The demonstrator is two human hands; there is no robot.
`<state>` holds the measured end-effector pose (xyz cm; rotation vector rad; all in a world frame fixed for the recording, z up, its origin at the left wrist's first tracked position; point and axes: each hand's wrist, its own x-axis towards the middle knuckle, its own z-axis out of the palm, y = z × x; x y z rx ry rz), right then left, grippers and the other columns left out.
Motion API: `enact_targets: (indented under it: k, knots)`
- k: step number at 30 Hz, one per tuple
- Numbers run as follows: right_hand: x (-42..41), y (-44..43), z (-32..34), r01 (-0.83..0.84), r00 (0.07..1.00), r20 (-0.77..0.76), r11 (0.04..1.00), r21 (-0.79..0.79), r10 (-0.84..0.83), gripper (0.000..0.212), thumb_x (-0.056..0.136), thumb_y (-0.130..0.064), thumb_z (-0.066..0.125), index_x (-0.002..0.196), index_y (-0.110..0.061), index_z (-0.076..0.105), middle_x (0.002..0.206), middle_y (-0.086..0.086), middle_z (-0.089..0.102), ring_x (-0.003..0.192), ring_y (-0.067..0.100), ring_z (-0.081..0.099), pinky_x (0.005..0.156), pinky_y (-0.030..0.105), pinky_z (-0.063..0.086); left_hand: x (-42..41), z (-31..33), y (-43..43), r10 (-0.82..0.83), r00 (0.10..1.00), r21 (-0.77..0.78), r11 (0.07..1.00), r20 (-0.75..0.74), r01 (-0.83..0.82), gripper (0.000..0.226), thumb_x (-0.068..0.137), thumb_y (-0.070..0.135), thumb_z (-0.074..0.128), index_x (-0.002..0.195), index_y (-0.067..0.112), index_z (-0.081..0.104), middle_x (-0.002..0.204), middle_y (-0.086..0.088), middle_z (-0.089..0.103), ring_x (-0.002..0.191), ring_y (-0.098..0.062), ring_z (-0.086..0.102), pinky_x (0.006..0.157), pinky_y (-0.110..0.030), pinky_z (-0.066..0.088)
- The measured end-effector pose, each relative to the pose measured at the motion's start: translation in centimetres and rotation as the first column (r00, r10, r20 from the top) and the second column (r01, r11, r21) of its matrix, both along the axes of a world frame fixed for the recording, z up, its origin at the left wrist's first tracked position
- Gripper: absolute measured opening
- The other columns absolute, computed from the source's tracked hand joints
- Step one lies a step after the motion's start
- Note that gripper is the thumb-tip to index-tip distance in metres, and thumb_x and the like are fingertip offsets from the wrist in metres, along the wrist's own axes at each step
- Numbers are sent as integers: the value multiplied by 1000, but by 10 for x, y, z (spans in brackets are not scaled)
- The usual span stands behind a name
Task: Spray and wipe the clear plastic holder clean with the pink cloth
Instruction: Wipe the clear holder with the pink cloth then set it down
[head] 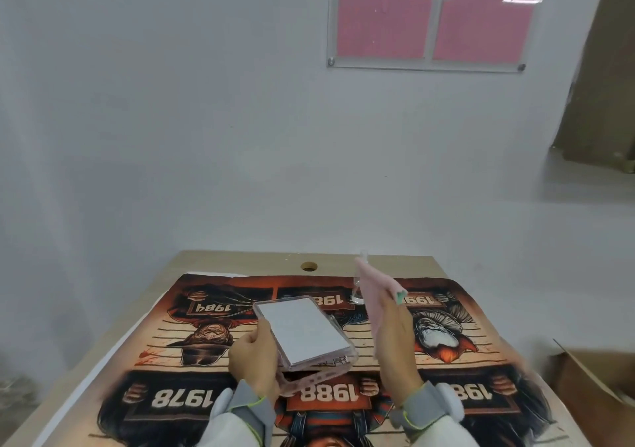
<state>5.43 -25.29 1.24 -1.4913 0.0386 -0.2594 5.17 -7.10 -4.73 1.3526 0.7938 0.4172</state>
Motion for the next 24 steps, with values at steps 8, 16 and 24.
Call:
enact_targets:
  k: [8, 16, 24]
  knots:
    - [-9, 25, -38, -219, 976, -145, 684, -696, 166, 42, 111, -35, 25, 139, -23, 54, 137, -2, 62, 117, 15, 63, 102, 36, 53, -1, 10, -15, 72, 996, 0, 997, 48, -72, 43, 92, 30, 62, 56, 8, 57, 62, -17, 69, 60, -35, 62, 56, -36, 48]
    - [-39, 50, -39, -249, 959, -81, 668, -701, 272, 46, 111, -37, 31, 153, -29, 50, 159, -5, 50, 149, 17, 40, 126, 39, 28, 3, 2, -13, 82, 996, 86, 993, -47, -78, 47, 93, 31, 58, 57, 1, 61, 62, -16, 64, 64, -36, 59, 67, -42, 53]
    - [-26, 40, -16, -101, 961, -220, 954, 282, 167, 28, 106, -23, 46, 106, -13, 72, 98, 9, 78, 91, 24, 78, 70, 32, 61, 2, -10, -10, 109, 994, -178, 978, -16, -110, 43, 101, 27, 53, 63, 5, 54, 63, -9, 56, 59, -26, 53, 61, -36, 45]
